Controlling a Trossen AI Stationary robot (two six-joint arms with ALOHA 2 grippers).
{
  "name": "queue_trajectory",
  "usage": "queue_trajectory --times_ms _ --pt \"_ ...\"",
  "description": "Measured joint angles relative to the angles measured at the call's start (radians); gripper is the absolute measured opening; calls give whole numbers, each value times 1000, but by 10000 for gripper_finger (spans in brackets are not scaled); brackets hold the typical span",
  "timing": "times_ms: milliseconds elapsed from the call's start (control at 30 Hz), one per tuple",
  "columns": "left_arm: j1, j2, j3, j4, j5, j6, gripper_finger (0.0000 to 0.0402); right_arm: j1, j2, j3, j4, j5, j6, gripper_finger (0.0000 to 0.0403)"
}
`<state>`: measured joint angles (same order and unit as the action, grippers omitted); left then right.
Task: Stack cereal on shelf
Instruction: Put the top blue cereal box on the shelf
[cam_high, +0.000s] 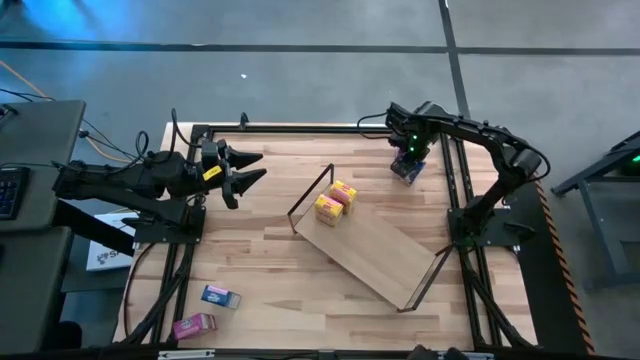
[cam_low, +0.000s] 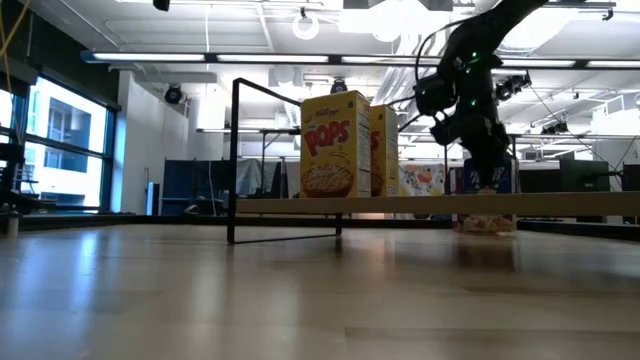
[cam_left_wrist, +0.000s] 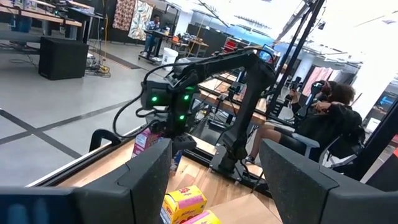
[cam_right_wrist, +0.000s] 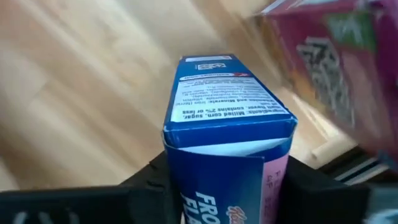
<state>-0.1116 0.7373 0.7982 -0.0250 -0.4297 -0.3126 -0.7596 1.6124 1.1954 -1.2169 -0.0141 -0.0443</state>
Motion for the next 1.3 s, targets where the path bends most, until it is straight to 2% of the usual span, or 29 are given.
queue_trajectory --times_ms 167,300,400,500,633,800,1000,1300 --pt "0 0 0 0 1 10 234 23 -127 0 -89 -56 2 119" --pt "0 0 0 0 1 11 234 86 -275 0 -122 -213 80 119" --pt "0 0 0 0 -1 10 234 188 -380 1 -104 -347 185 119" --pt "0 0 0 0 -2 0 234 338 -441 11 -89 -388 328 119" --pt "0 0 0 2 -2 1 234 559 -431 88 -95 -329 529 119" --pt "0 0 0 2 -3 1 234 735 -322 234 -124 -115 763 119" --pt "0 0 0 1 -2 34 234 796 -140 346 -196 -66 874 119" --pt "0 0 0 0 -1 89 234 829 67 394 -213 29 850 119"
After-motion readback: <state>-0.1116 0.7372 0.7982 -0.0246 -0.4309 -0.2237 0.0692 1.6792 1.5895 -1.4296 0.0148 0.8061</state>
